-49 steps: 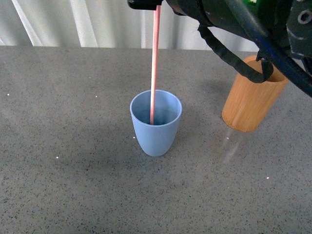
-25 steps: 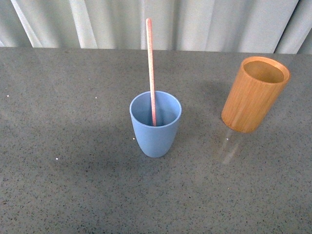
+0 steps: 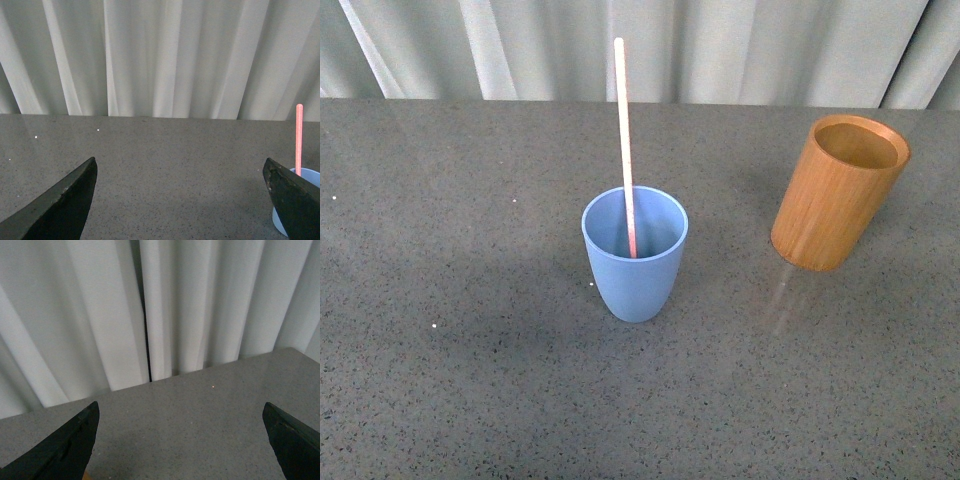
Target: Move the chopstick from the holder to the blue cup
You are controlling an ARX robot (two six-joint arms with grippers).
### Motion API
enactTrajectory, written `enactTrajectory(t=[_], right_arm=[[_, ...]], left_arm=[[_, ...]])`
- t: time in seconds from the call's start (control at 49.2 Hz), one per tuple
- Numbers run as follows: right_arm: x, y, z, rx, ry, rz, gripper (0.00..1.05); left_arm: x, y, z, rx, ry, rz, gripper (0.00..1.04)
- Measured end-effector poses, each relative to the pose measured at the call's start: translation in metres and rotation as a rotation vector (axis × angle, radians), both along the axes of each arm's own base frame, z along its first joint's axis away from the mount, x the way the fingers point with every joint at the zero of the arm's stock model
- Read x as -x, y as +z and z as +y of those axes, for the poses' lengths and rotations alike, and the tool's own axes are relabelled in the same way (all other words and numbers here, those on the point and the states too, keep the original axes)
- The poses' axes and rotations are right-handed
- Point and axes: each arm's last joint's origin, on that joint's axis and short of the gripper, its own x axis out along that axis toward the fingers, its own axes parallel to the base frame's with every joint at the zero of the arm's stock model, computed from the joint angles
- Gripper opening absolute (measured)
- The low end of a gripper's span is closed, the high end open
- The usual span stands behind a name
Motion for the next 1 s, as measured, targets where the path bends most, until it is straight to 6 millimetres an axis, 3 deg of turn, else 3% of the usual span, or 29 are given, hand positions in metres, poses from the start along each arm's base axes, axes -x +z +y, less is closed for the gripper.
enactTrajectory(t=[0.041, 0.081, 0.163, 0.264, 0.467, 0.996], right_arm=[[0.0, -0.001, -0.001, 0.007, 0.061, -0.017, 0.91], [0.004, -0.005, 0.003, 0.027, 0.179, -0.053, 0.82], [0.015, -0.017, 0.011, 0.045, 0.254, -0.062, 0.65], [0.025, -0.027, 0.012, 0.054, 0.257, -0.063, 0.47], [0.048, -0.049, 0.011, 0.057, 0.255, -0.061, 0.01], [0.076, -0.069, 0.011, 0.059, 0.255, -0.06, 0.01]], left_arm=[[0.0, 0.0, 0.0, 0.0, 0.0, 0.0, 0.98], [0.0, 0.0, 0.0, 0.0, 0.0, 0.0, 0.98], [0.0, 0.0, 0.0, 0.0, 0.0, 0.0, 0.98], [0.0, 0.0, 0.0, 0.0, 0.0, 0.0, 0.98], [0.0, 0.0, 0.0, 0.0, 0.0, 0.0, 0.98], [0.0, 0.0, 0.0, 0.0, 0.0, 0.0, 0.98]])
